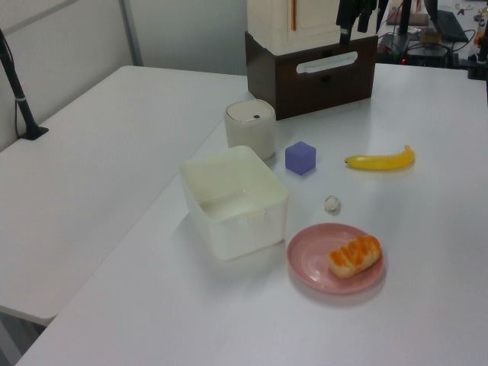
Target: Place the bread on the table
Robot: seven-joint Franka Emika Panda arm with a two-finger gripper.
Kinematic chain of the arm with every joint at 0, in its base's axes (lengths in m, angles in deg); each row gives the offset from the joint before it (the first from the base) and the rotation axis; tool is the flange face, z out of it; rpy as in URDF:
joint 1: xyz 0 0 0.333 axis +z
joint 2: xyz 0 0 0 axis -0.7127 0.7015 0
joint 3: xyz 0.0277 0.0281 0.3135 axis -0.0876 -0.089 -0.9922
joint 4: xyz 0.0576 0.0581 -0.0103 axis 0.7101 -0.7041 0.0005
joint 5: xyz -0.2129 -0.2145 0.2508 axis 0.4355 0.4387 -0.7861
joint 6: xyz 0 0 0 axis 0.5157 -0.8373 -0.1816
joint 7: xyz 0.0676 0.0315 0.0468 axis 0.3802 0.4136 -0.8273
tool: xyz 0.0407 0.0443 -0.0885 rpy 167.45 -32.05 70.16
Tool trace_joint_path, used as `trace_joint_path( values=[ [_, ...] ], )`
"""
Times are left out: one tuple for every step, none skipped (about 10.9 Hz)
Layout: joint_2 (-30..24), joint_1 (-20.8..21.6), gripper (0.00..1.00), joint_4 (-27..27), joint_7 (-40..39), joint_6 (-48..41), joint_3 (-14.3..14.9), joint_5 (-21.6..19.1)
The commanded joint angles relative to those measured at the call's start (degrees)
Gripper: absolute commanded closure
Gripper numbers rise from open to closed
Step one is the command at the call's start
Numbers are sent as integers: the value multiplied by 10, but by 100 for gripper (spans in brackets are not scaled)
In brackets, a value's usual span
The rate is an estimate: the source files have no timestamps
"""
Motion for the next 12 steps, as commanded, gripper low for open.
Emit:
trace_joint_path(
  values=[
    [-20,0,0,-32,-37,-5,5,-19],
    [-20,0,0,-32,-35,-6,5,-19],
    [-20,0,0,-33,-37,-7,5,-19],
    [-20,0,0,-33,-39,-9,4,-19],
    [-20,1,0,-34,-39,-8,3,-19],
    [-19,1,0,-34,-39,-8,2,-19],
    [-19,3,0,-38,-40,-9,-1,-19],
    [-20,9,0,-56,-50,-10,-8,-13],
    [-24,10,0,-89,-91,-23,-43,-2],
    [-25,11,0,-134,-132,-43,-96,48],
    [-23,10,0,-186,-136,-45,-167,125],
    [-19,10,0,-226,-131,-45,-217,167]
  ],
)
